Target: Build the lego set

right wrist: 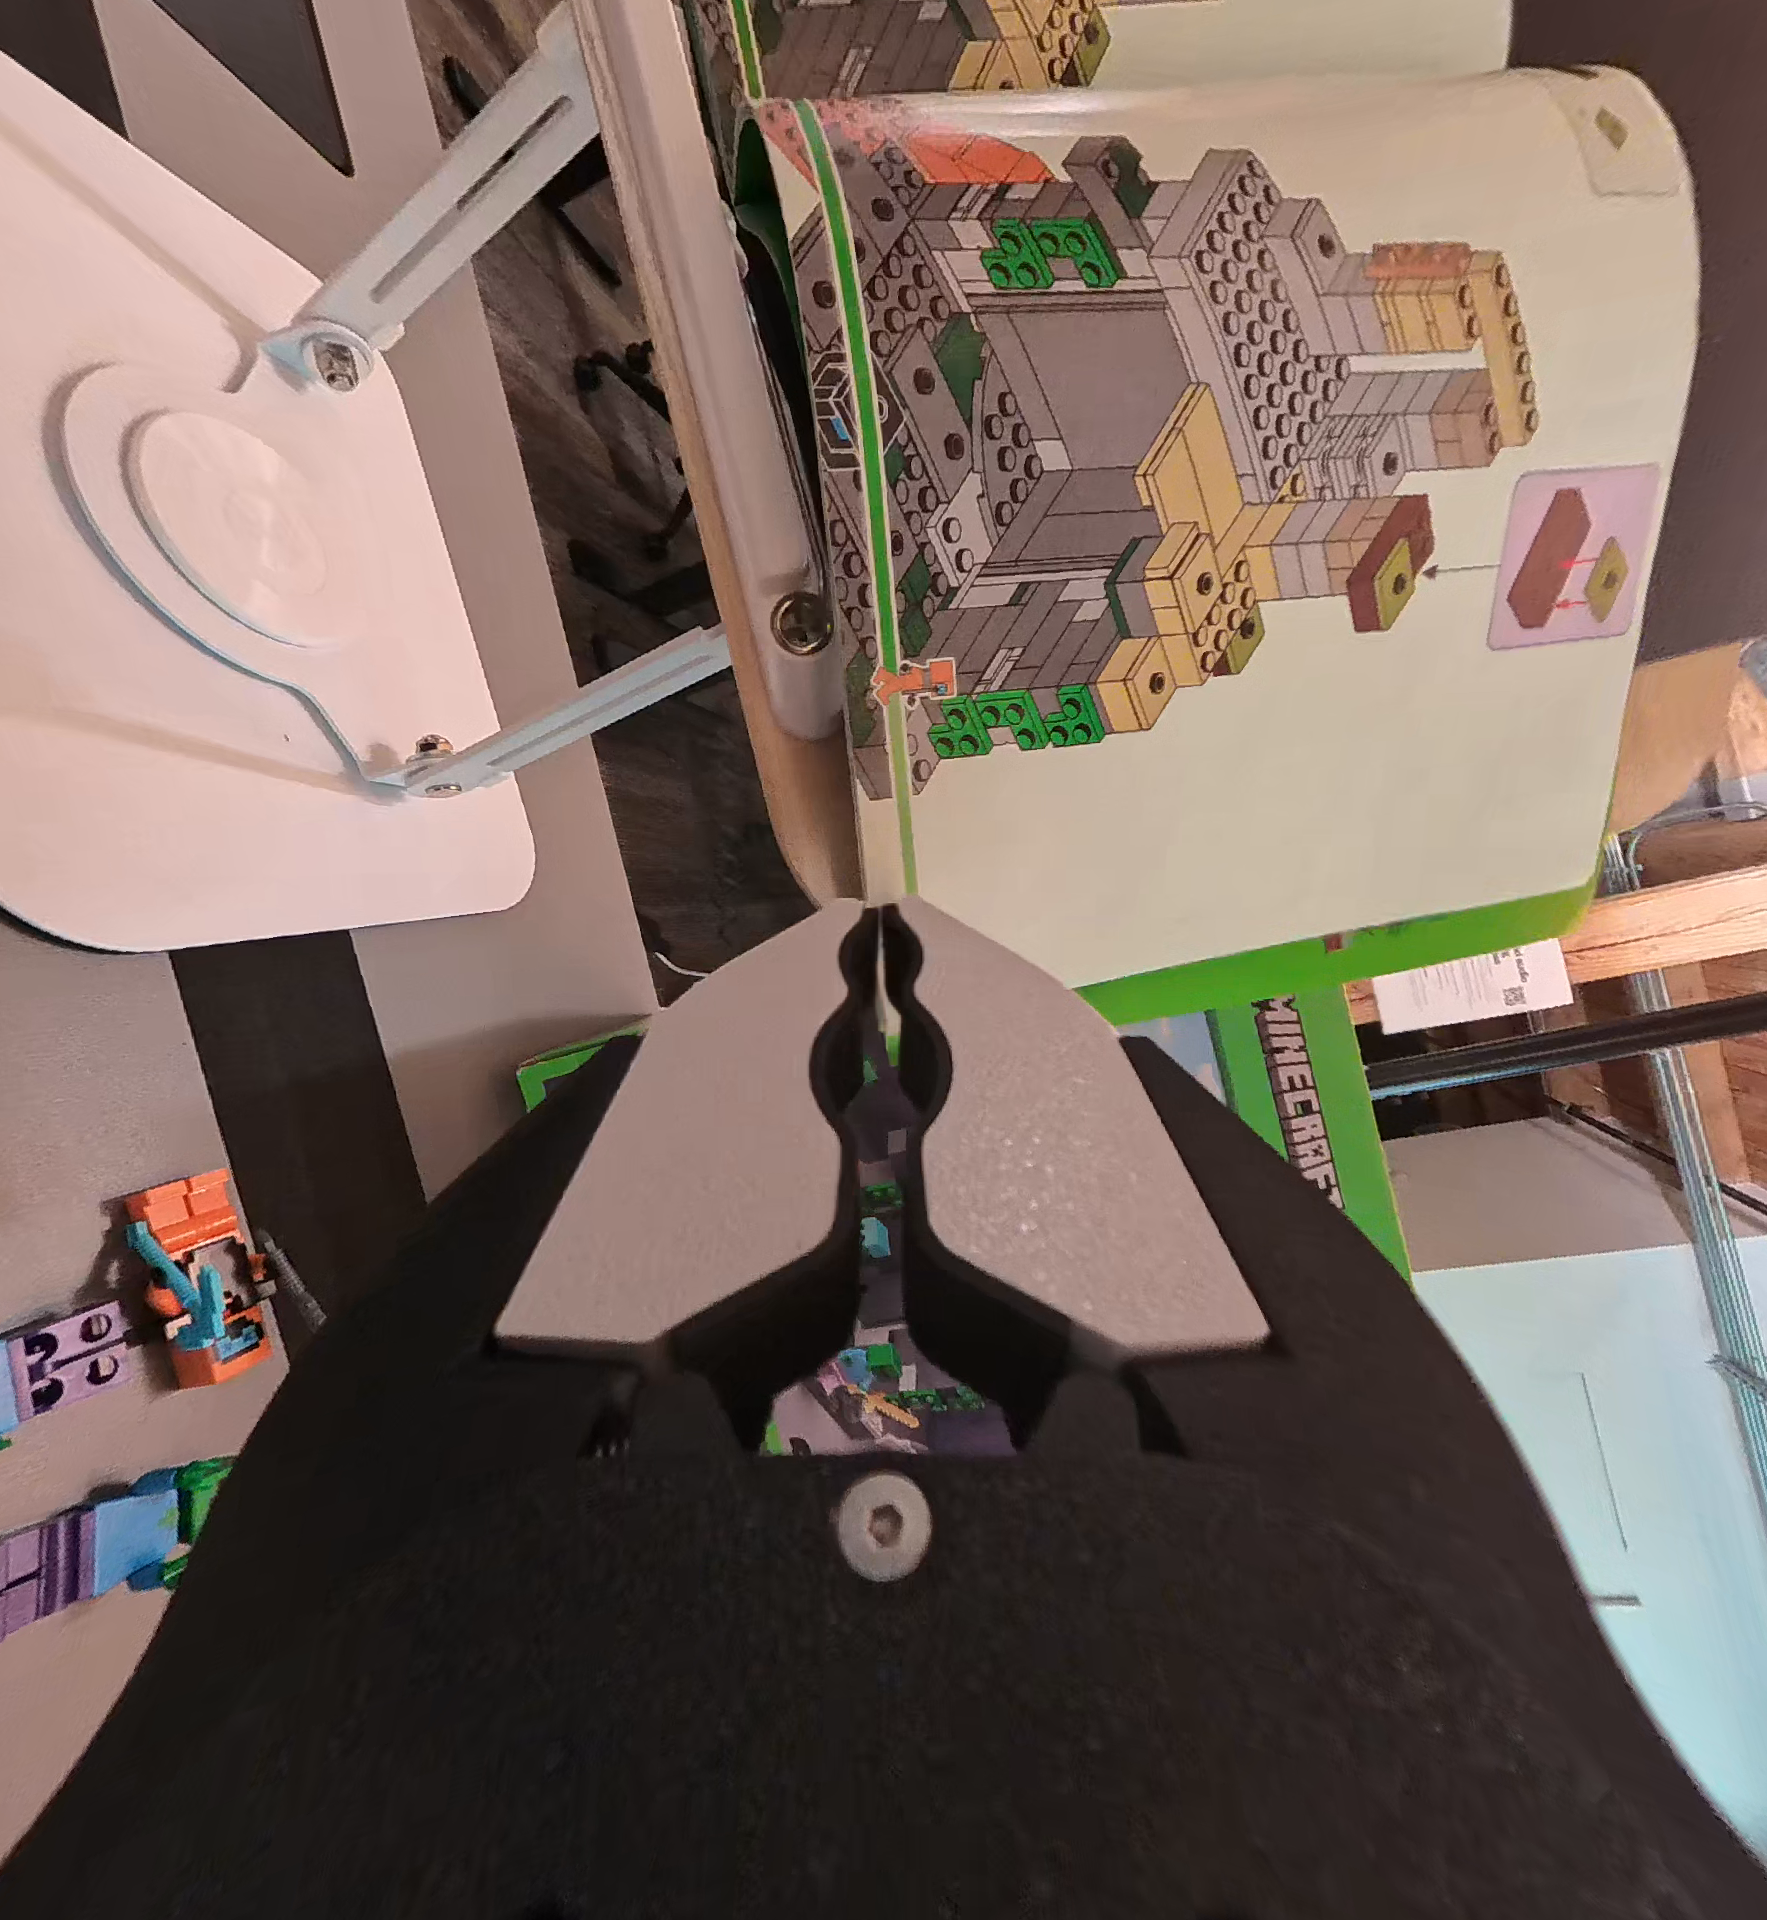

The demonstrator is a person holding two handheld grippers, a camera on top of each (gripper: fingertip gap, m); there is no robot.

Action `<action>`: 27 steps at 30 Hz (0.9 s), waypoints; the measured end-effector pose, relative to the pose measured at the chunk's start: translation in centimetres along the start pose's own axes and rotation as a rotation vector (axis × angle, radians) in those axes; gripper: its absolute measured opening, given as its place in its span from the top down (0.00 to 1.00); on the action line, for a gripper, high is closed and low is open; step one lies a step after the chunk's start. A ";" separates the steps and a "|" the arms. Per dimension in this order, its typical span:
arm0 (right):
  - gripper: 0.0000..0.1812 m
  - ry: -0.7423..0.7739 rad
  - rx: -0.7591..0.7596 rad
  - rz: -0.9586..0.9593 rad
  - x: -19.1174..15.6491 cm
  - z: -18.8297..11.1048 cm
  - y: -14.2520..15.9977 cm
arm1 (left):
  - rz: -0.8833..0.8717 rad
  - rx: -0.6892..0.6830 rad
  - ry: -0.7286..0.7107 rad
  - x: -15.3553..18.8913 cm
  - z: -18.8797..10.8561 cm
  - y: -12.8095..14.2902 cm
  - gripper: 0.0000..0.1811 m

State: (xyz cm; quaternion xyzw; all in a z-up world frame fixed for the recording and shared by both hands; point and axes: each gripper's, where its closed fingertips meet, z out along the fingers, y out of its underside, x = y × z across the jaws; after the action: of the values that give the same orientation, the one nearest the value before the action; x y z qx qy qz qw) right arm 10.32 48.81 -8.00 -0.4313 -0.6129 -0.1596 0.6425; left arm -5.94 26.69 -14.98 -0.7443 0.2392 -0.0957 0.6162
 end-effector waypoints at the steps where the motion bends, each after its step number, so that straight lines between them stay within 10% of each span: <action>1: 1.00 0.000 0.000 -0.001 0.1 0.0 0.0 | 0.000 -0.001 0.004 0.1 0.0 0.0 0.83; 27: 1.00 -0.195 0.018 0.221 1.2 -1.6 -0.3 | 0.017 -0.036 0.048 1.1 0.5 0.8 0.83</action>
State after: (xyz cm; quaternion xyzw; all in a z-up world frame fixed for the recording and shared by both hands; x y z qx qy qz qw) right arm 11.40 47.85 -6.56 -0.5038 -0.6227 -0.0398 0.5974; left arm -4.93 26.45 -16.02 -0.7507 0.2621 -0.1038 0.5975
